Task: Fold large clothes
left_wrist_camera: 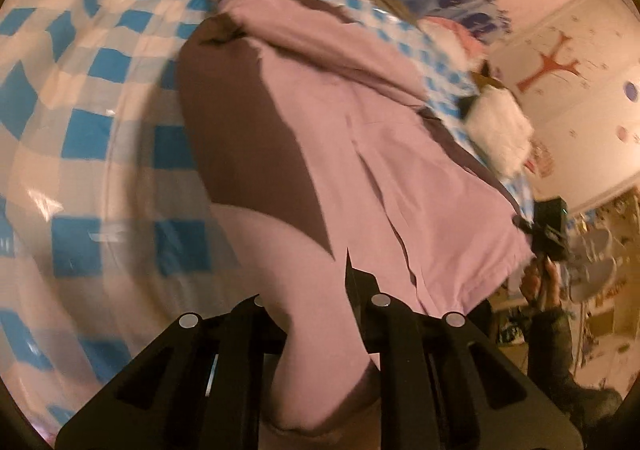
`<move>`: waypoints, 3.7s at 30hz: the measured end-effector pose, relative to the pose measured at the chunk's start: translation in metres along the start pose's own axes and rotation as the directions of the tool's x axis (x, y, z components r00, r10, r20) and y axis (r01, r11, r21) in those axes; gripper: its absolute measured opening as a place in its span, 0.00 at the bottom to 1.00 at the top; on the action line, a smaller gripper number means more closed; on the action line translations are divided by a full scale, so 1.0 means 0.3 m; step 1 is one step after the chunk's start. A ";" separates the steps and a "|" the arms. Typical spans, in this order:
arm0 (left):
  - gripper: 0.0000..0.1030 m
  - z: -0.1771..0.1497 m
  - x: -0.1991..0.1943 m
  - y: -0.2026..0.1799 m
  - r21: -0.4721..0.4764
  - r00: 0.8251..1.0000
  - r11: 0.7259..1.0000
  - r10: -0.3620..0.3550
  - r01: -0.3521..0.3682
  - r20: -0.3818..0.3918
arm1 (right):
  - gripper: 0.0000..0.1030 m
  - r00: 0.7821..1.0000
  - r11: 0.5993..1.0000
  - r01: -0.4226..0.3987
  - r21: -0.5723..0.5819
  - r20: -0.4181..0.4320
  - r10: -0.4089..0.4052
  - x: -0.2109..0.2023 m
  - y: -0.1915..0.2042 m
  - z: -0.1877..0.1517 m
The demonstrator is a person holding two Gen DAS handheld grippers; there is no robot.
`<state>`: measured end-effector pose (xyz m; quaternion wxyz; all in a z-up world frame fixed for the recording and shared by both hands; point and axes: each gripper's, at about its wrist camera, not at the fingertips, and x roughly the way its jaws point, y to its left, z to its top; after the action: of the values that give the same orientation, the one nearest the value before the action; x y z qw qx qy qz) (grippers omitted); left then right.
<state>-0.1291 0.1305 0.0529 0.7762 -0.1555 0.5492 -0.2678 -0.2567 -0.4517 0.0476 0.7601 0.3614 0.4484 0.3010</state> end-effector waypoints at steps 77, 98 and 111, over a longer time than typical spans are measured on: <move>0.92 -0.407 0.158 0.280 -0.114 0.952 0.993 -0.026 -0.010 -0.305 | 0.93 0.971 0.983 0.141 0.119 -0.211 -0.114 -0.039 -0.233 -0.212; 0.10 -0.429 -0.051 0.103 -0.179 0.989 0.975 -0.118 0.132 0.086 | 0.21 0.999 1.000 -0.031 0.000 -0.018 0.031 -0.028 -0.031 -0.245; 0.10 -0.602 -0.184 0.154 -0.194 0.983 0.969 -0.132 0.156 0.127 | 0.22 0.994 0.995 -0.095 -0.009 -0.046 0.095 -0.050 0.021 -0.386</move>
<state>-0.3007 0.2097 0.0077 0.7646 -0.2884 0.5160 -0.2567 -0.3677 -0.4275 0.0208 0.7365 0.3710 0.4464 0.3475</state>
